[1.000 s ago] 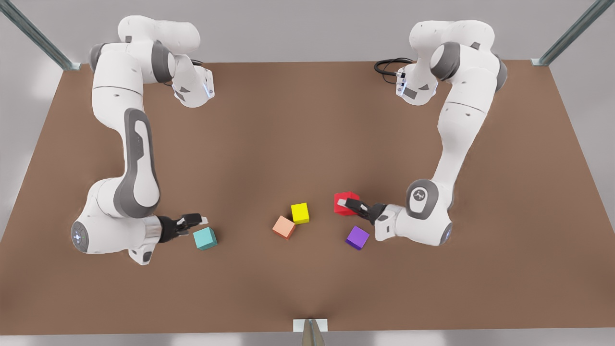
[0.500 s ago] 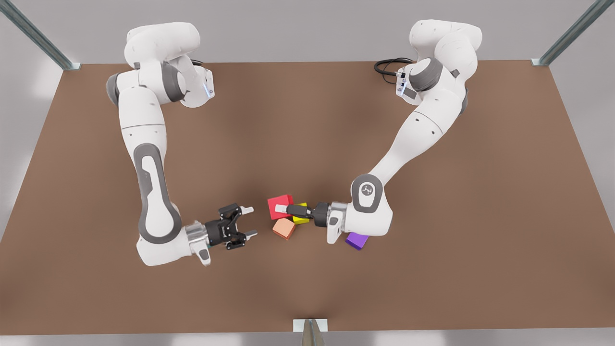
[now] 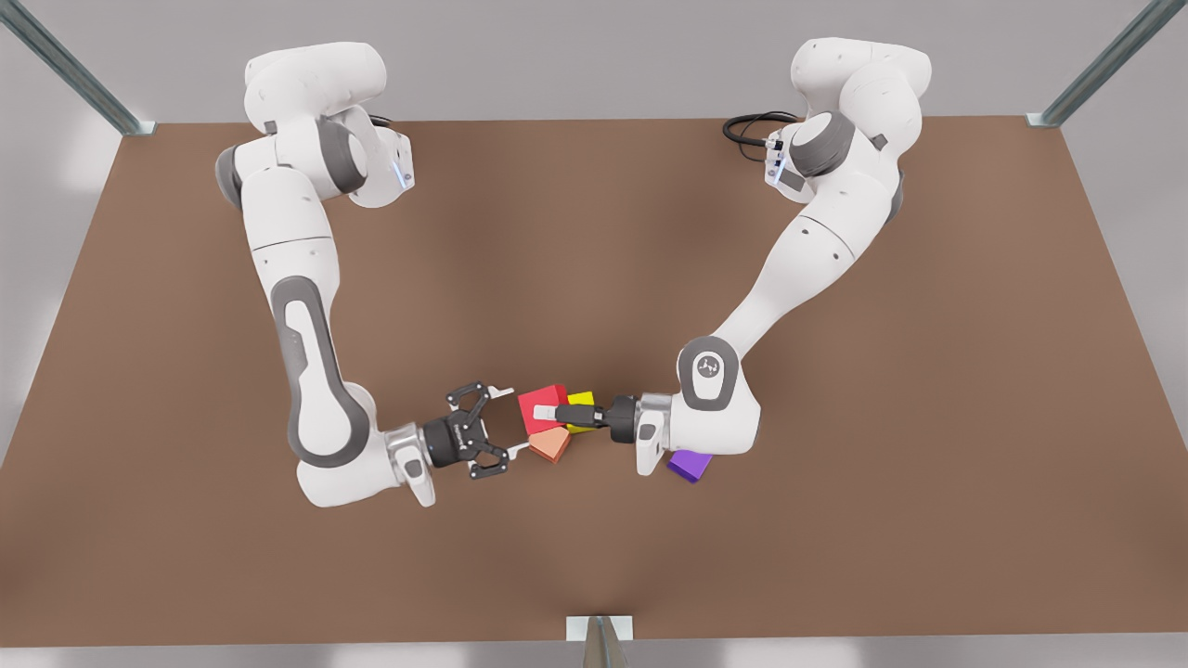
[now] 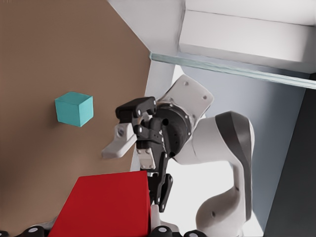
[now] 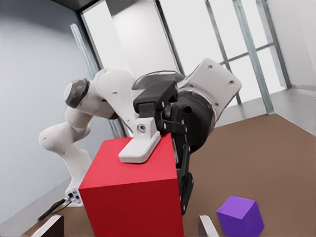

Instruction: Pick up red wooden cube and pass to hand red wooden cube and place in blue wooden cube

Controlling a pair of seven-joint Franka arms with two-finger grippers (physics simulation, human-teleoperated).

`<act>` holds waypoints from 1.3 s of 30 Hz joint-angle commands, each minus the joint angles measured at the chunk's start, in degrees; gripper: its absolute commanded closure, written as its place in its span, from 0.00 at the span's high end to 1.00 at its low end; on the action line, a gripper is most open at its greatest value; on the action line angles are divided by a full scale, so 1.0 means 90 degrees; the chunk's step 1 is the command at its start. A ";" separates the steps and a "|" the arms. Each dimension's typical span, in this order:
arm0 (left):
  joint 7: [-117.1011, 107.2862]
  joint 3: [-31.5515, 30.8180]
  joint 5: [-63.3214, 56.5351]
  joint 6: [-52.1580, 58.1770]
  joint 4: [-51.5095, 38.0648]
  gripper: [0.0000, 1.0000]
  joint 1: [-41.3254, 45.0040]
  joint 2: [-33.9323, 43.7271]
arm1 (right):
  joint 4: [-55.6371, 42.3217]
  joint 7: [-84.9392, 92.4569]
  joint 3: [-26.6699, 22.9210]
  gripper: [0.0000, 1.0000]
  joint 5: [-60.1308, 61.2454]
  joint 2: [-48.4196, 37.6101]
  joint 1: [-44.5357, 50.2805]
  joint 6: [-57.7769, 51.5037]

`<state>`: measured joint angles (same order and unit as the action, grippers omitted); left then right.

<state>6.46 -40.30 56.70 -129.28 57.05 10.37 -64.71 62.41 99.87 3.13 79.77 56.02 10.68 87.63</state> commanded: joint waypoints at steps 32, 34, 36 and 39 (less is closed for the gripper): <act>0.0142 -0.0024 0.0057 -0.0460 -0.0020 1.00 0.0157 -0.0027 | -0.0001 0.2321 0.0218 0.44 0.0375 0.0094 0.0229 0.0400; 0.0142 -0.0024 0.0038 -0.0324 -0.0001 1.00 -0.0038 -0.0007 | -0.0079 0.2301 0.0111 0.44 0.0288 0.0055 0.0152 0.0391; 0.0015 -0.0015 -0.0118 0.0378 0.0000 1.00 -0.0506 0.0042 | -0.0196 0.2360 -0.0328 0.44 -0.0337 0.0015 0.0132 0.0332; -0.0210 -0.0005 -0.0597 0.1756 0.0000 1.00 -0.1396 0.0061 | -0.0196 0.2311 -0.1109 0.44 -0.1694 -0.0385 0.0151 0.0332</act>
<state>6.91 -40.36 53.42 -124.83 57.06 -0.81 -64.28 60.71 118.34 -5.16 71.64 53.10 12.01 90.73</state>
